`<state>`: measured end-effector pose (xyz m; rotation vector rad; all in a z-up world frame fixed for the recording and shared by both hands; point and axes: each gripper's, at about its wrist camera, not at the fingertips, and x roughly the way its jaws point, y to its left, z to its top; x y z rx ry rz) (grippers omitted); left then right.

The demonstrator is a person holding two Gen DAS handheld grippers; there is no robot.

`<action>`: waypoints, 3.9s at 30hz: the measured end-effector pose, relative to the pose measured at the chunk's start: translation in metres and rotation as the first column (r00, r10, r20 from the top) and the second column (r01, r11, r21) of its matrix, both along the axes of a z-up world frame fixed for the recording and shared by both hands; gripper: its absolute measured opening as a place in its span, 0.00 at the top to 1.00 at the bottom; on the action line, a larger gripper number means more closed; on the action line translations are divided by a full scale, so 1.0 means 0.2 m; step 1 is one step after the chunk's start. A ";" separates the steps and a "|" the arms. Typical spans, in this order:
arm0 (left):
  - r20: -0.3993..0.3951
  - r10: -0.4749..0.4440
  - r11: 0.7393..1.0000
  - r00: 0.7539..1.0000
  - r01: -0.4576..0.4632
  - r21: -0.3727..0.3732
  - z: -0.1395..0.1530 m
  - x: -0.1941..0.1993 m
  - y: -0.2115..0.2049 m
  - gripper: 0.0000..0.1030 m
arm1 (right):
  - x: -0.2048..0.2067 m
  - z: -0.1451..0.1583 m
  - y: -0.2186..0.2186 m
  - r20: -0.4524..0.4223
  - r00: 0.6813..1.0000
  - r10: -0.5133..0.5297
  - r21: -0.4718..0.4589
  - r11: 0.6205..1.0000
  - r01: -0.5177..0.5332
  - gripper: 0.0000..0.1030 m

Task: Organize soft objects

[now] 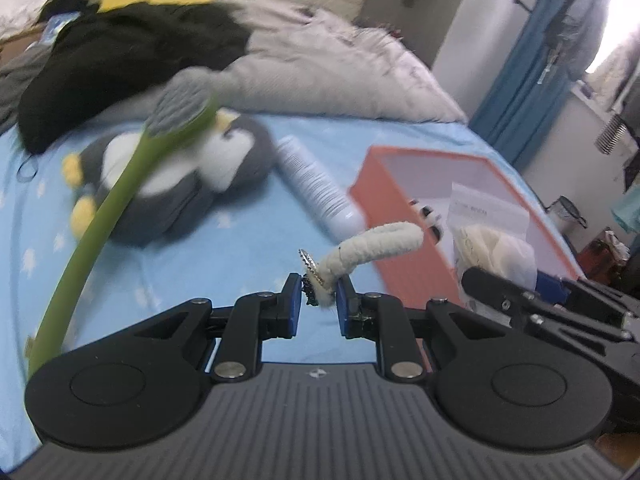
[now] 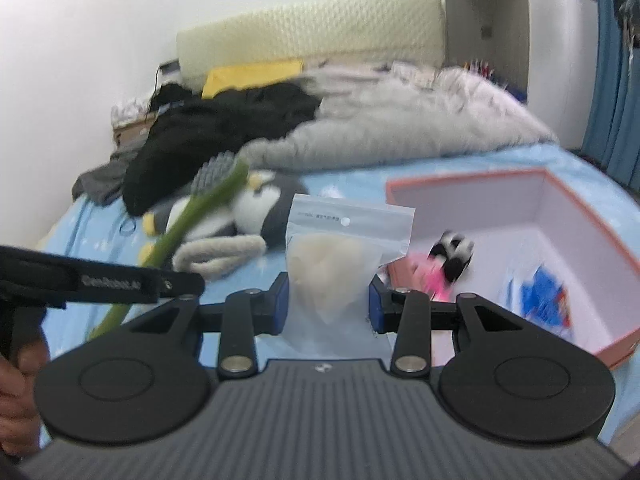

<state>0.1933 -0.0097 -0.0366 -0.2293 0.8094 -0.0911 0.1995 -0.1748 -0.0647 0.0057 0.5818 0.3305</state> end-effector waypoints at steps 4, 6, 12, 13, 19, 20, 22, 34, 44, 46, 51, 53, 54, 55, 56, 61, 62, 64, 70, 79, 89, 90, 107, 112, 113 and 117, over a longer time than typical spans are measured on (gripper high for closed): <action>0.036 -0.050 0.999 0.998 0.049 0.024 0.12 0.08 -0.10 0.79 | 0.01 0.13 -0.09 0.071 0.997 -0.039 -0.001 0.999 0.039 0.59; 0.046 -0.076 0.997 0.996 0.075 0.026 0.17 0.12 -0.15 0.79 | 0.03 0.19 -0.14 0.094 0.994 -0.052 0.002 0.999 0.052 0.59; 0.061 -0.145 0.989 0.988 0.144 0.021 0.25 0.28 -0.33 0.79 | 0.13 0.27 -0.29 0.102 0.987 -0.121 -0.010 0.992 0.123 0.59; 0.058 -0.154 0.988 0.986 0.154 0.010 0.25 0.32 -0.36 0.79 | 0.17 0.27 -0.32 0.083 0.986 -0.144 -0.023 0.989 0.146 0.59; 0.007 -0.225 0.974 0.974 0.225 0.022 0.20 0.60 -0.61 0.79 | 0.40 0.18 -0.58 -0.060 0.966 -0.251 -0.022 0.968 0.250 0.59; -0.008 -0.236 0.971 0.972 0.236 0.029 0.18 0.64 -0.65 0.79 | 0.43 0.16 -0.62 -0.077 0.961 -0.267 -0.029 0.964 0.265 0.59; -0.034 -0.261 0.964 0.965 0.262 0.042 0.14 0.72 -0.73 0.79 | 0.48 0.11 -0.67 -0.113 0.955 -0.275 -0.036 0.962 0.272 0.59; -0.246 -0.310 0.942 0.918 0.332 0.052 -0.24 1.01 -0.99 0.78 | 0.71 -0.27 -0.85 -0.351 0.887 -0.301 -0.057 0.952 0.301 0.59; -0.269 -0.300 0.938 0.915 0.333 0.090 -0.26 1.04 -1.01 0.46 | 0.74 -0.35 -0.88 -0.383 0.867 -0.319 -0.078 0.946 0.313 0.47; -0.251 -0.299 0.940 0.921 0.329 0.086 -0.23 1.02 -1.00 0.46 | 0.74 -0.34 -0.89 -0.381 0.862 -0.333 -0.083 0.942 0.327 0.44; -0.199 -0.319 0.934 0.927 0.343 0.098 -0.08 0.95 -0.95 0.46 | 0.67 -0.24 -0.89 -0.357 0.875 -0.327 -0.040 0.941 0.336 0.44; -0.171 -0.321 0.936 0.932 0.340 0.096 0.00 0.91 -0.92 0.46 | 0.62 -0.17 -0.88 -0.335 0.886 -0.321 -0.018 0.942 0.334 0.44; -0.156 -0.328 0.935 0.932 0.344 0.088 0.05 0.88 -0.90 0.46 | 0.59 -0.13 -0.88 -0.319 0.891 -0.323 -0.016 0.942 0.336 0.44; -0.136 -0.339 0.933 0.931 0.352 0.083 0.10 0.85 -0.88 0.46 | 0.56 -0.09 -0.87 -0.301 0.898 -0.322 -0.012 0.942 0.334 0.44; -0.117 -0.342 0.932 0.932 0.353 0.084 0.15 0.82 -0.87 0.46 | 0.53 -0.04 -0.85 -0.282 0.905 -0.318 -0.008 0.944 0.330 0.44; -0.004 -0.352 0.933 0.936 0.352 0.074 0.39 0.62 -0.79 0.46 | 0.35 0.17 -0.80 -0.180 0.927 -0.329 0.029 0.940 0.339 0.44; 0.020 -0.355 0.932 0.935 0.353 0.078 0.44 0.57 -0.77 0.46 | 0.32 0.21 -0.79 -0.161 0.930 -0.330 0.034 0.940 0.340 0.44; 0.060 -0.356 0.933 0.933 0.351 0.083 0.51 0.47 -0.75 0.46 | 0.24 0.28 -0.77 -0.122 0.936 -0.331 0.042 0.940 0.338 0.44; 0.120 -0.361 0.931 0.925 0.351 0.100 0.66 0.20 -0.67 0.46 | 0.01 0.44 -0.70 -0.036 0.946 -0.324 0.039 0.945 0.325 0.44; 0.167 -0.345 0.938 0.924 0.334 0.088 0.71 -0.14 -0.58 0.46 | -0.29 0.50 -0.65 0.017 0.941 -0.339 0.064 0.939 0.338 0.44; 0.184 -0.338 0.941 0.923 0.338 0.035 0.66 -0.40 -0.54 0.46 | -0.49 0.46 -0.59 0.057 0.935 -0.351 0.053 0.936 0.348 0.44; 0.189 -0.337 0.941 0.922 0.336 0.043 0.66 -0.42 -0.54 0.46 | -0.50 0.45 -0.58 0.058 0.935 -0.351 0.054 0.936 0.348 0.44; 0.205 -0.314 0.949 0.927 0.302 0.090 0.53 -0.66 -0.56 0.46 | -0.66 0.31 -0.51 0.027 0.940 -0.340 0.054 0.940 0.338 0.44; 0.193 -0.287 0.958 0.938 0.276 0.082 0.47 -0.71 -0.52 0.46 | -0.70 0.29 -0.49 0.031 0.939 -0.344 0.044 0.939 0.342 0.44; 0.190 -0.283 0.959 0.940 0.272 0.080 0.46 -0.72 -0.52 0.46 | -0.71 0.29 -0.49 0.023 0.938 -0.345 0.050 0.938 0.344 0.44; 0.180 -0.275 0.962 0.944 0.268 0.059 0.44 -0.76 -0.51 0.46 | -0.73 0.26 -0.49 -0.005 0.943 -0.332 0.058 0.942 0.332 0.44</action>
